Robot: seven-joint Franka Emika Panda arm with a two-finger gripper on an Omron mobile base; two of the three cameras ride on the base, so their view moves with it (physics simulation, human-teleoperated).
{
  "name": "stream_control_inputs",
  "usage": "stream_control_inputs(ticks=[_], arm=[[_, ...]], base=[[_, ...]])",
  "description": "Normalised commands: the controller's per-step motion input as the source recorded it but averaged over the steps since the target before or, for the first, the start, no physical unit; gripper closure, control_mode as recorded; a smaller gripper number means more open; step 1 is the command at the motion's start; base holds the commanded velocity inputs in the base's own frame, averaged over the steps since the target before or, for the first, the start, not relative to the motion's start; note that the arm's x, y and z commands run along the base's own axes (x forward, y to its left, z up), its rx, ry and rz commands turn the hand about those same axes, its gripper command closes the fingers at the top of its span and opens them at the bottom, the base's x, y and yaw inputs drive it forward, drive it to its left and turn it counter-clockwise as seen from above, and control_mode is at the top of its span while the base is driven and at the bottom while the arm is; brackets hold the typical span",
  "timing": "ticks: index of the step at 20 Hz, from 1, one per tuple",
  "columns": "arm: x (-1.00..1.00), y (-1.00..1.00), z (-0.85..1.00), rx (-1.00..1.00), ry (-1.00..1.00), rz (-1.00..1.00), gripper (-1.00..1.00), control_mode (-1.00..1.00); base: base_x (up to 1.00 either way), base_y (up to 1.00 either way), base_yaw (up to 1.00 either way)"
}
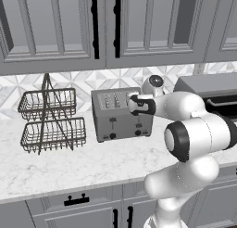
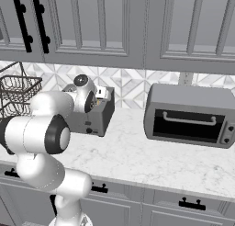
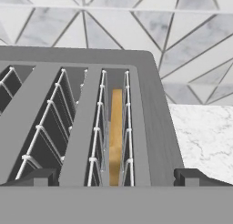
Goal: Start the toaster. Once the lever pops up, take the bread to the plate on the dining counter.
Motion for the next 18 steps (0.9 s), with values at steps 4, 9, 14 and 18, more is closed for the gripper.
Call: stream_control_inputs(ticks=[4,9,14,18], arm=[[0.00,0.00,0.00,0.00,0.00,0.00,-1.00,-1.00],[0.00,0.00,0.00,0.00,0.00,0.00,-1.00,-1.00],[0.00,0.00,0.00,0.00,0.00,0.00,-1.00,-1.00],[0.00,0.00,0.00,0.00,0.00,0.00,-1.00,-1.00]], base=[[0.00,0.00,0.00],[0.00,0.00,0.00],[0.00,0.00,0.00],[0.00,0.00,0.00]])
